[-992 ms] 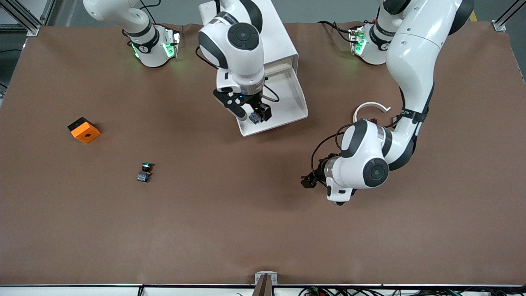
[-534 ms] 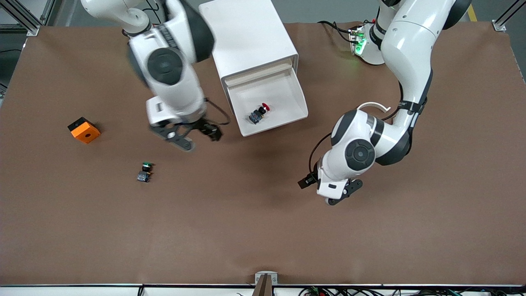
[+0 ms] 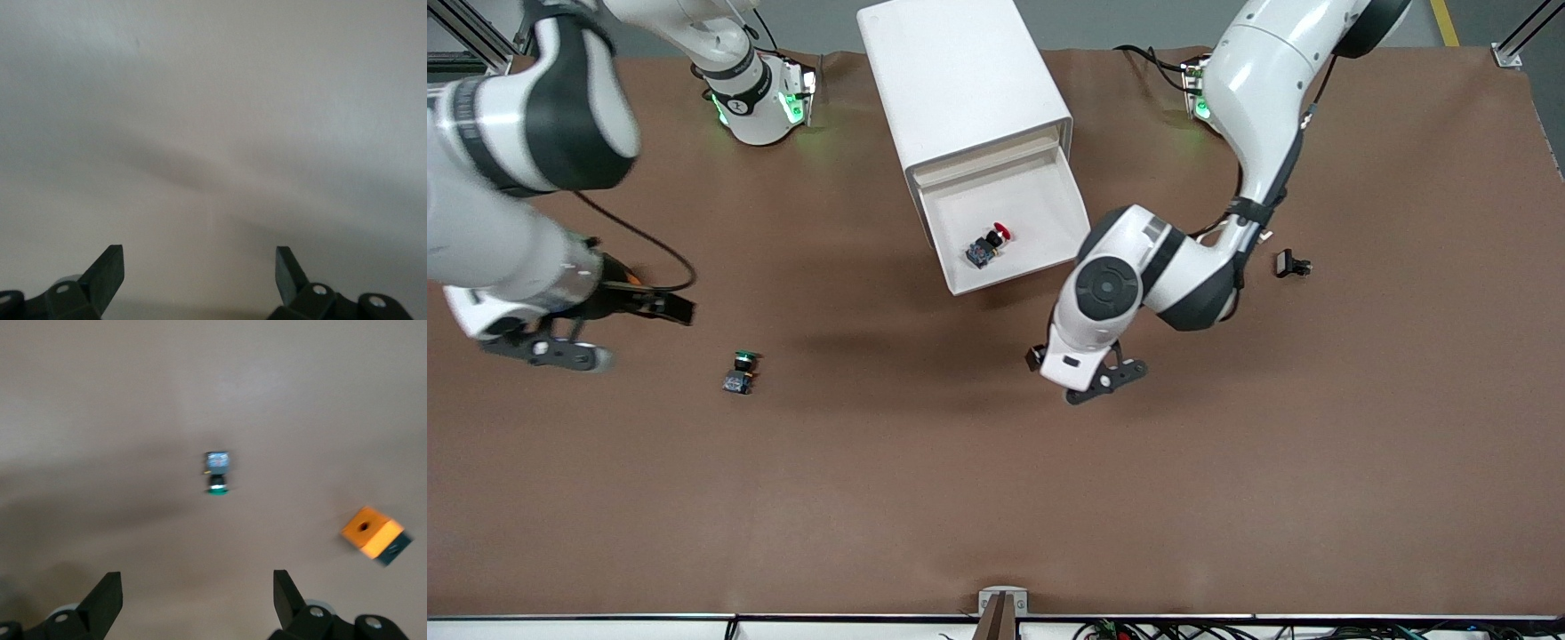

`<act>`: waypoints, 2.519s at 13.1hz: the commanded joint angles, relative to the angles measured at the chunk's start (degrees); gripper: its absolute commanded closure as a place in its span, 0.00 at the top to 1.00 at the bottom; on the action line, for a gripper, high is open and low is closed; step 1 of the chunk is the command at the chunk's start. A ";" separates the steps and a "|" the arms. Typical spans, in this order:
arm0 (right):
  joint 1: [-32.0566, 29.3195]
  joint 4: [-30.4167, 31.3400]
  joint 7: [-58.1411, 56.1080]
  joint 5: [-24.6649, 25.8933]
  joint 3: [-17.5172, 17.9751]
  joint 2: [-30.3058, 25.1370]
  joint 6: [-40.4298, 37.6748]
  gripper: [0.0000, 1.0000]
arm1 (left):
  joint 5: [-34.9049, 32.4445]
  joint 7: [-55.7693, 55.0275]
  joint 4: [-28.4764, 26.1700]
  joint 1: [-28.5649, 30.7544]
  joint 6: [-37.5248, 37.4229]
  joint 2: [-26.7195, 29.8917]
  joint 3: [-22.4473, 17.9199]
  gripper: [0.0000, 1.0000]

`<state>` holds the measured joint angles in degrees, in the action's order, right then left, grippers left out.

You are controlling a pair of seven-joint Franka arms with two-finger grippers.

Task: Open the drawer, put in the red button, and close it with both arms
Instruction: 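Withdraw the right gripper while the left gripper moves to the drawer front, then push the drawer closed into the cabinet with the left gripper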

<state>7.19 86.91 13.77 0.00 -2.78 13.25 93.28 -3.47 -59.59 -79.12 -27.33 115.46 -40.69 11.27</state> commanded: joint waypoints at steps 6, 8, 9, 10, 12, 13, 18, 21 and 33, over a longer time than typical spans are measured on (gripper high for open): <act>-14.30 0.45 -19.83 0.35 1.28 -1.91 -0.38 1.00 | -1.45 -10.98 -2.53 -9.75 -9.89 3.42 -0.11 1.00; -15.27 0.45 -20.45 0.35 1.20 -2.43 -0.99 1.00 | -1.36 -11.95 -3.15 -10.82 -11.83 4.82 1.55 1.00; -15.28 0.36 -20.36 0.35 1.19 -2.52 -1.78 1.00 | -1.01 -12.39 -3.32 -10.82 -12.36 5.44 2.96 1.00; -15.28 -0.60 -19.84 0.35 1.28 -2.53 -2.83 1.00 | -0.75 -13.70 -3.24 -10.82 -12.71 5.44 4.19 1.00; -15.01 -4.19 -19.40 -0.26 1.81 -2.53 -6.69 1.00 | -0.75 -17.03 -3.32 -10.99 -12.71 4.92 6.74 1.00; -14.49 -5.43 -19.05 -0.35 1.98 -2.53 -7.66 1.00 | -0.75 -18.36 -3.41 -11.17 -12.80 4.74 7.88 1.00; -11.76 -9.92 -19.22 -0.17 1.98 -2.26 -7.85 1.00 | 0.30 -20.30 -4.03 -13.46 -12.71 2.28 8.59 1.00; -10.45 -10.19 -17.65 -1.31 2.16 -2.61 -8.29 1.00 | 7.58 -19.16 -4.03 -12.93 -12.71 1.05 8.60 1.00; -10.53 -5.46 -17.55 -1.41 1.37 -11.83 -14.36 1.00 | 19.90 -16.00 -3.68 -8.45 -12.80 -1.68 8.60 1.00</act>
<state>-2.80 77.53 -2.85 -1.01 -1.44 2.50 78.00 14.37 -76.51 -83.12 -36.37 102.54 -42.33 19.36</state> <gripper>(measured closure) 0.000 0.000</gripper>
